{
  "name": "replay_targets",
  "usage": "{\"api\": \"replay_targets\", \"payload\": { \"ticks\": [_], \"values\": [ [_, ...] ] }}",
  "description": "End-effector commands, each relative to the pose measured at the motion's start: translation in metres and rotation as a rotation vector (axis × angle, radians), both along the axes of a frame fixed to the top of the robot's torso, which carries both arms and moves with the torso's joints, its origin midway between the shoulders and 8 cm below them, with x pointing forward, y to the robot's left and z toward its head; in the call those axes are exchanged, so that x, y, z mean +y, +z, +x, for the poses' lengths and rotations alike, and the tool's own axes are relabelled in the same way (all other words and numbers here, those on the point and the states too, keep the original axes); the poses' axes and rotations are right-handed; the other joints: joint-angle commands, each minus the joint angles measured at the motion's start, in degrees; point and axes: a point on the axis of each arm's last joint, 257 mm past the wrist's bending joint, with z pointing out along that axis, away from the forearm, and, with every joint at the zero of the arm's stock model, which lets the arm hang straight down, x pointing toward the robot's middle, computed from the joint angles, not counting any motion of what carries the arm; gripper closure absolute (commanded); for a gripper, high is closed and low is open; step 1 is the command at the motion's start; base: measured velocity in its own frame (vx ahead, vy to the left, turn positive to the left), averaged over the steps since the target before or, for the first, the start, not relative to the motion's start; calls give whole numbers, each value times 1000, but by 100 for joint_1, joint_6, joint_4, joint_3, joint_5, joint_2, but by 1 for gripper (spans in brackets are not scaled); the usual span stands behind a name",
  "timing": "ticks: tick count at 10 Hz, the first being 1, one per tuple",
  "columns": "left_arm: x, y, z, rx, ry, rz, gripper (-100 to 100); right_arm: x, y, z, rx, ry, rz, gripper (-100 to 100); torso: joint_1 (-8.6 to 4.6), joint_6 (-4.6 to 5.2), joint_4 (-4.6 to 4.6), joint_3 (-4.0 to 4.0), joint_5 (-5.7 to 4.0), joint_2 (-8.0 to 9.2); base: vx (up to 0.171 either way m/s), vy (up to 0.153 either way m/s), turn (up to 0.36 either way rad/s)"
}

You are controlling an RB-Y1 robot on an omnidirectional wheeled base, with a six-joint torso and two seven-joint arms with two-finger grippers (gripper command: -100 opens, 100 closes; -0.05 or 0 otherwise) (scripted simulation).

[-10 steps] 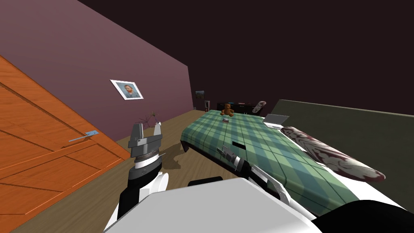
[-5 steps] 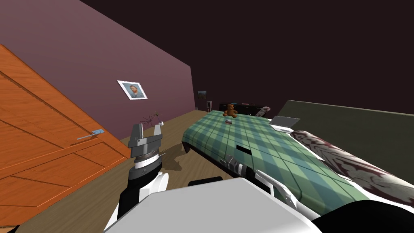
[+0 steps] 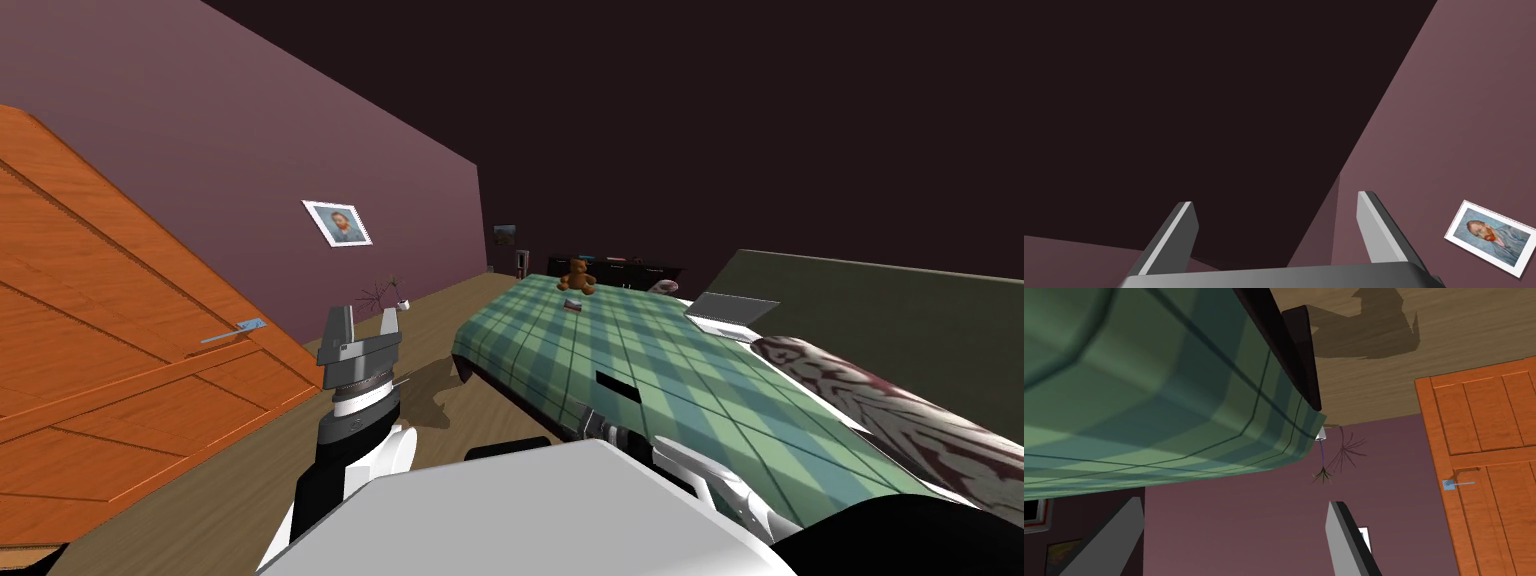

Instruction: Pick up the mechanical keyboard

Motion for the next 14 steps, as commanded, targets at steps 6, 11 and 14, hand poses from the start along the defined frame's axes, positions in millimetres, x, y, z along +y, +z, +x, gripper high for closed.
{"api": "replay_targets", "payload": {
  "ticks": [6,11,14],
  "values": [
    [0,0,0,0,0,0,0,-114,-66,-102,203,140,-361,-100,1,-1,-3,-8,0,-16,130,-6,67],
    [0,0,0,0,0,0,0,-197,-74,-170,331,233,-568,-100,3,0,2,4,-1,7,99,-5,33],
    [0,0,0,0,0,0,0,-244,-69,-205,400,282,-676,-100,6,0,-2,-6,1,-10,135,-1,31]
  ]
}}
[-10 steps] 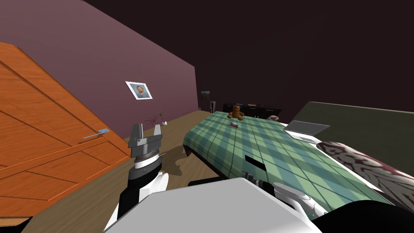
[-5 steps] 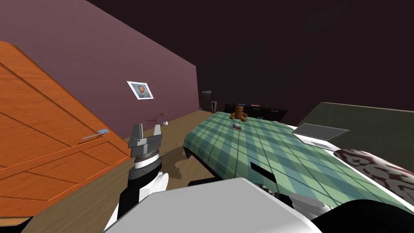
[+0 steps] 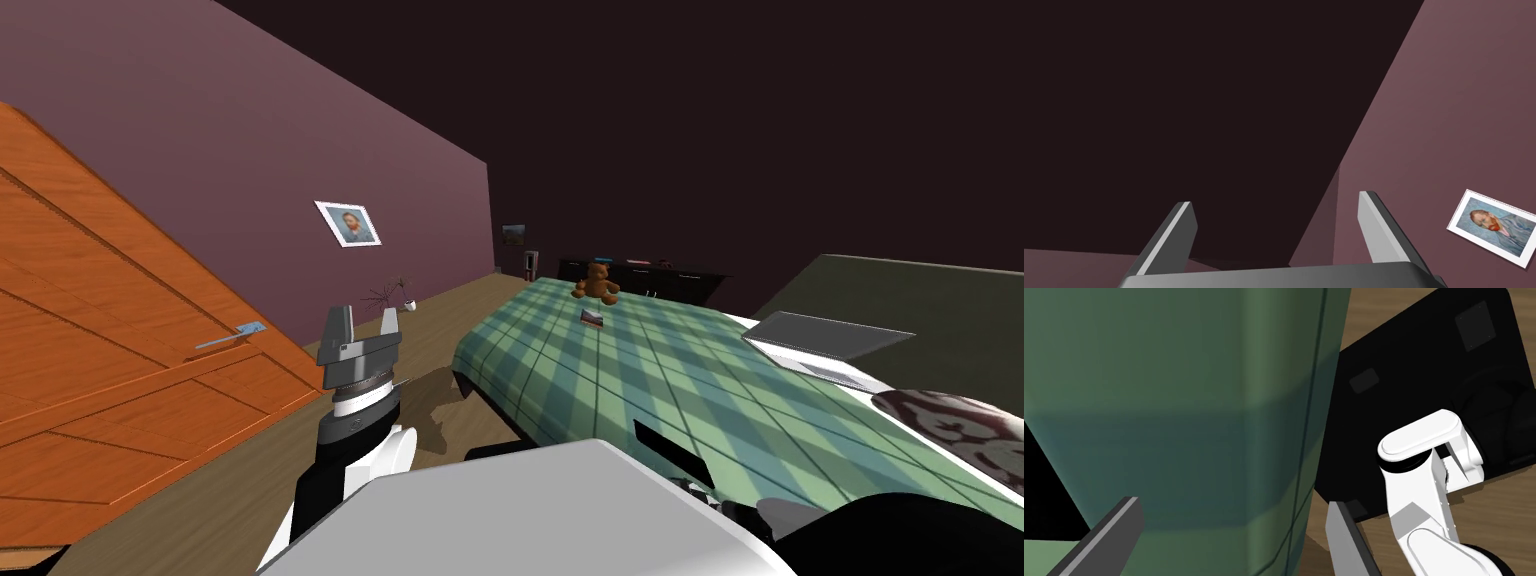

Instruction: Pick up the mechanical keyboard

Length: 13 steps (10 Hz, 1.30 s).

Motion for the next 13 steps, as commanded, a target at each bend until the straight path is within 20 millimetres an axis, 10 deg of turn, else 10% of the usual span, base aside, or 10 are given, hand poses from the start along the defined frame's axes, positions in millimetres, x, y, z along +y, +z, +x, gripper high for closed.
{"api": "replay_targets", "payload": {
  "ticks": [1,8,9,10,13],
  "values": [
    [0,0,0,0,0,0,0,-30,8,-21,45,28,-71,-100,0,0,0,0,0,0,162,4,39],
    [0,0,0,0,0,0,0,-70,12,-57,117,54,-166,-100,-53,-1,-5,-12,-12,-21,154,-76,51],
    [0,0,0,0,0,0,0,-70,12,-58,117,53,-167,0,-31,1,0,2,-10,6,14,-13,3],
    [0,0,0,0,0,0,0,-67,5,-60,115,46,-167,-100,-10,2,6,16,-4,29,5,-18,54],
    [0,0,0,0,0,0,0,-59,-9,-66,114,30,-167,-100,-10,2,11,29,-4,51,-11,-31,60]
  ]
}}
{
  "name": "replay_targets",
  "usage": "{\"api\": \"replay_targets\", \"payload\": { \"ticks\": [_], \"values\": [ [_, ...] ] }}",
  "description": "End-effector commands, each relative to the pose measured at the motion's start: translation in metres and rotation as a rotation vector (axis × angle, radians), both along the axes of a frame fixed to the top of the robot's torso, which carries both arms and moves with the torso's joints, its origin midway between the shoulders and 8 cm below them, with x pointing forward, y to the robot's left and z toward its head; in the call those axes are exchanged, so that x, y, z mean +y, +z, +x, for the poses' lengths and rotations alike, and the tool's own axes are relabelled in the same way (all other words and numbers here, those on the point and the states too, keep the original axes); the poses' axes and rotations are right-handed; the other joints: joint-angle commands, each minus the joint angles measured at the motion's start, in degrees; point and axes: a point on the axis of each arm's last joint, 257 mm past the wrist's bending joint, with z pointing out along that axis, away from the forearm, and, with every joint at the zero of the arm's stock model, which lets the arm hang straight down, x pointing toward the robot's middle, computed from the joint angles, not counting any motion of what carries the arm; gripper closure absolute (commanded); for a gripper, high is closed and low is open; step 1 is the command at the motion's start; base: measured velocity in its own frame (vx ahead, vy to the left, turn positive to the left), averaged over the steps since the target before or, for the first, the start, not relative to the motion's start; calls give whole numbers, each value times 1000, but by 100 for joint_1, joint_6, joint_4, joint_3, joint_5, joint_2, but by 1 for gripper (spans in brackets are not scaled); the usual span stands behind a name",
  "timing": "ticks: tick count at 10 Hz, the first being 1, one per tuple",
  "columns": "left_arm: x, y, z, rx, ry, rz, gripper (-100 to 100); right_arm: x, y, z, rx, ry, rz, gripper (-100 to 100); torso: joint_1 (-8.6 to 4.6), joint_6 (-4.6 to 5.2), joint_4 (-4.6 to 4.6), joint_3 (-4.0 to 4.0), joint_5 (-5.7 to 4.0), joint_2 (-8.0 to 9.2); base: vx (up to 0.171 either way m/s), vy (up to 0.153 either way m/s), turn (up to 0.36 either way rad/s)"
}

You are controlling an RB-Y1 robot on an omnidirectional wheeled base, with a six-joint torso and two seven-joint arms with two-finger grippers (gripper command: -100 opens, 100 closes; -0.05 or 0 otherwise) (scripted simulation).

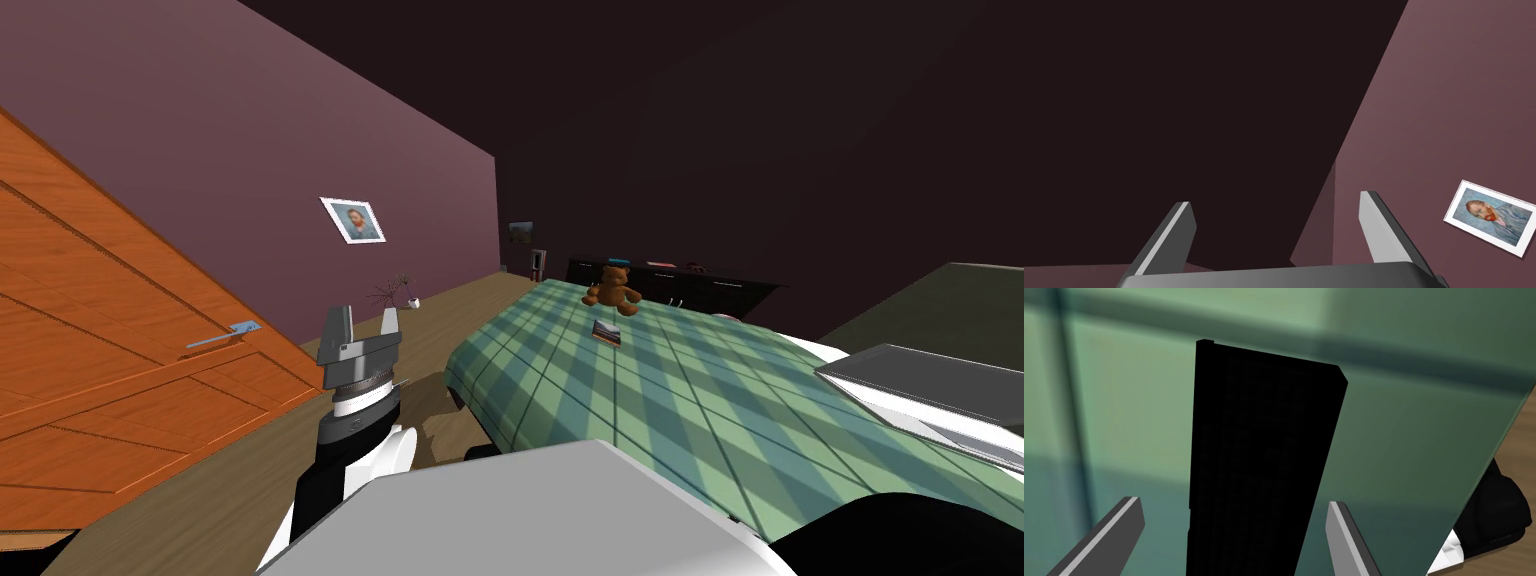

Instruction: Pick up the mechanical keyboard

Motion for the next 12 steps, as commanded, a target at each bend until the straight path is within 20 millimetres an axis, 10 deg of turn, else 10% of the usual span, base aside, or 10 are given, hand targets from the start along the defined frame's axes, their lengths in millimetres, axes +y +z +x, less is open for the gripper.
{"api": "replay_targets", "payload": {
  "ticks": [1,2,6,7,8,11,12],
  "values": [
    [0,0,0,0,0,0,0,0,0,0,0,0,0,-100,0,0,0,0,0,0,-5,-16,12],
    [0,0,0,0,0,0,0,0,0,0,0,0,-1,100,6,1,0,-1,2,-2,-3,-1,-12],
    [0,0,0,0,0,0,0,1,-1,-1,1,-2,1,100,10,-4,1,-1,3,-4,0,0,0],
    [0,0,0,0,0,0,0,1,-1,-1,1,-1,1,0,10,-3,1,-2,3,-4,0,0,0],
    [0,0,0,0,0,0,0,-3,7,3,1,7,0,100,9,-3,1,-2,3,-5,7,23,-64],
    [0,0,0,0,0,0,0,-6,14,5,2,15,-1,100,29,0,-1,-4,10,-8,10,31,-54],
    [0,0,0,0,0,0,0,-7,15,5,3,15,-1,0,21,-1,0,-4,6,-7,0,0,0]
  ]
}}
